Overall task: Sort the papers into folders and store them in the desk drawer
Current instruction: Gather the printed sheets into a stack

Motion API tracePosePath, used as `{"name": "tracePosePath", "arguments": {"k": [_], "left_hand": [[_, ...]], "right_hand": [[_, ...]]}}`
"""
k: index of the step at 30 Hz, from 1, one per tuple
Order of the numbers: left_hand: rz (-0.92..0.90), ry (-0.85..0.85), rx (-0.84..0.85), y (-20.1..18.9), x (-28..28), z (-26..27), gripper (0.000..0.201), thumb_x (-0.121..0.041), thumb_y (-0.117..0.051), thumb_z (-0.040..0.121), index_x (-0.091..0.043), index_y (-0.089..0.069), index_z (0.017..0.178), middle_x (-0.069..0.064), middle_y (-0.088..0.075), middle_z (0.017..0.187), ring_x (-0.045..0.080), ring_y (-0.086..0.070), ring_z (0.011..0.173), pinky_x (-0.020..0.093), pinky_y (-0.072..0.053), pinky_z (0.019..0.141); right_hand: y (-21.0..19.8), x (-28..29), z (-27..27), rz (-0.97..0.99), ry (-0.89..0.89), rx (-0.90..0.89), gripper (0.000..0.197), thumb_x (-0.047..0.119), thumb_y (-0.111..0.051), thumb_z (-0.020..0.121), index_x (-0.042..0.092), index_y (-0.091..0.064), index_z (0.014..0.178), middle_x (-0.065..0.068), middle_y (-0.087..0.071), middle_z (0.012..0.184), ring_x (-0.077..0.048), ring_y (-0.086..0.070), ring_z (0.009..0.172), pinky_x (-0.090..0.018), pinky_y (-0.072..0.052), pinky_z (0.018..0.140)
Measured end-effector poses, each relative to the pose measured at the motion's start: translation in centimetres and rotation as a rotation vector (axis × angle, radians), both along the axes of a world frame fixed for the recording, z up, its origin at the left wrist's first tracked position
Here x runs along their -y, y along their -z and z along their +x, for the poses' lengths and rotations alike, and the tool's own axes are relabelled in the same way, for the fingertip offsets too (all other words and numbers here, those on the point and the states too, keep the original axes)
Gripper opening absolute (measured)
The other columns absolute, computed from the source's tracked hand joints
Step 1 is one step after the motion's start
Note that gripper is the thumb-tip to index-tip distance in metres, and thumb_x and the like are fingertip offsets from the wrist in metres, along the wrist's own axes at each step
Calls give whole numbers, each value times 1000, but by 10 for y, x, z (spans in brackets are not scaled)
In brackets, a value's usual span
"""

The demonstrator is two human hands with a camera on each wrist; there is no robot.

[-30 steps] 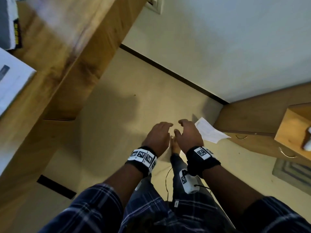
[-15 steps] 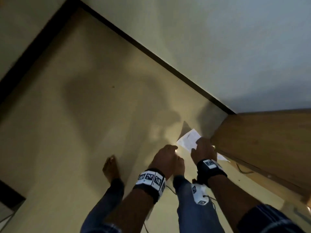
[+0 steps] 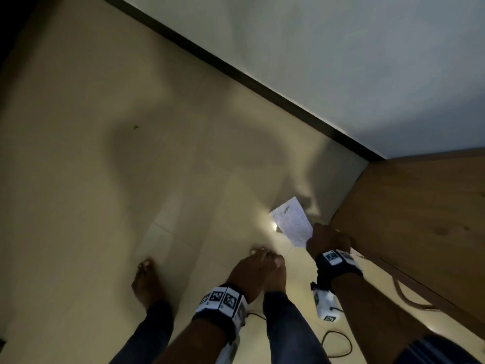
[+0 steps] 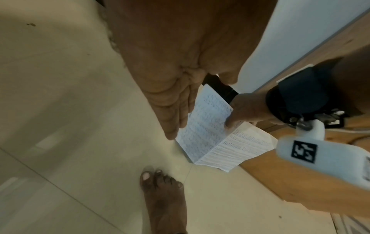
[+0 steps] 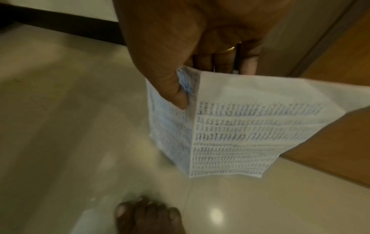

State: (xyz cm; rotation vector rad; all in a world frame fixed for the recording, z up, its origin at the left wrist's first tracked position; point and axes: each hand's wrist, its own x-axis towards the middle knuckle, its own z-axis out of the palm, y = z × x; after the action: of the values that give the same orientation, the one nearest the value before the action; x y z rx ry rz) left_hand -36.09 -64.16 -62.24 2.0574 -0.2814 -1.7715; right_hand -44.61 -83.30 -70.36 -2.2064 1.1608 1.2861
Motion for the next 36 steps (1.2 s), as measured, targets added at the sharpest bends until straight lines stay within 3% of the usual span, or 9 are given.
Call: {"name": "tracePosePath", "arguments": {"k": [5, 11, 14, 17, 21, 24, 27, 31, 36], "left_hand": [[55, -584, -259, -18, 26, 10, 95, -84, -55, 73, -25, -38, 146, 11, -44, 152, 34, -47, 135, 57, -39, 110], [-32, -863, 53, -77, 8, 56, 18, -26, -53, 97, -20, -67, 106, 9, -72, 113, 24, -68, 101, 35, -53, 88], [-33, -988, 82, -106, -27, 82, 21, -8, -49, 97, -16, -68, 100, 16, -73, 103, 33, -70, 93, 39, -57, 75], [-86, -1022, 51, -137, -59, 103, 21, -8, -49, 99, -8, -65, 112, 20, -71, 107, 37, -69, 95, 46, -60, 74], [-195, -1025, 78, -183, -95, 125, 20, -31, -62, 84, -24, -70, 101, 10, -74, 108, 39, -68, 102, 67, -51, 88], [-277, -987, 70, -230, -119, 145, 32, -37, -65, 80, -26, -70, 109, 5, -74, 112, 34, -69, 105, 64, -51, 91], [-362, -906, 100, -289, -143, 169, 27, -29, -64, 91, -25, -67, 117, 0, -72, 119, 23, -68, 110, 54, -54, 93], [-452, -860, 250, -349, -183, 200, 20, -10, -60, 97, -21, -68, 111, -2, -73, 112, 12, -70, 101, 35, -57, 85], [-520, -900, 417, -432, -248, 241, 13, -23, -67, 91, -18, -72, 102, 0, -77, 99, 25, -74, 89, 56, -59, 79]], "right_hand": [[-77, -54, 39, 92, -39, 253, 13, 34, -50, 92, 22, -53, 92, -2, -67, 103, -25, -66, 94, -31, -42, 72], [-160, -104, 81, 398, 115, 636, 49, 39, -61, 87, 17, -56, 130, -3, -59, 137, -21, -56, 126, -39, -46, 103], [-188, -115, 93, 469, 142, 730, 55, 45, -65, 83, 21, -53, 131, 12, -59, 128, -11, -55, 123, -29, -44, 102], [-223, -120, 115, 462, 180, 779, 38, 20, -63, 90, 21, -55, 127, 14, -56, 125, -10, -51, 123, -18, -35, 99], [-256, -122, 145, 301, 238, 856, 48, 18, -56, 95, 26, -45, 140, 5, -49, 146, -15, -45, 133, -29, -35, 109], [-287, -123, 173, 262, 334, 879, 58, 23, -57, 95, 24, -35, 149, -1, -47, 149, -22, -47, 132, -39, -39, 110], [-331, -129, 201, 284, 424, 944, 55, 40, -59, 92, 23, -42, 142, 0, -60, 129, -22, -59, 113, -39, -49, 94], [-402, -144, 230, 356, 498, 1039, 21, 30, -62, 91, 10, -66, 92, -7, -71, 84, -29, -67, 78, -34, -51, 65], [-498, -192, 261, 406, 534, 1176, 13, 12, -62, 94, 6, -69, 84, -2, -73, 78, -13, -64, 67, -26, -50, 61]]}}
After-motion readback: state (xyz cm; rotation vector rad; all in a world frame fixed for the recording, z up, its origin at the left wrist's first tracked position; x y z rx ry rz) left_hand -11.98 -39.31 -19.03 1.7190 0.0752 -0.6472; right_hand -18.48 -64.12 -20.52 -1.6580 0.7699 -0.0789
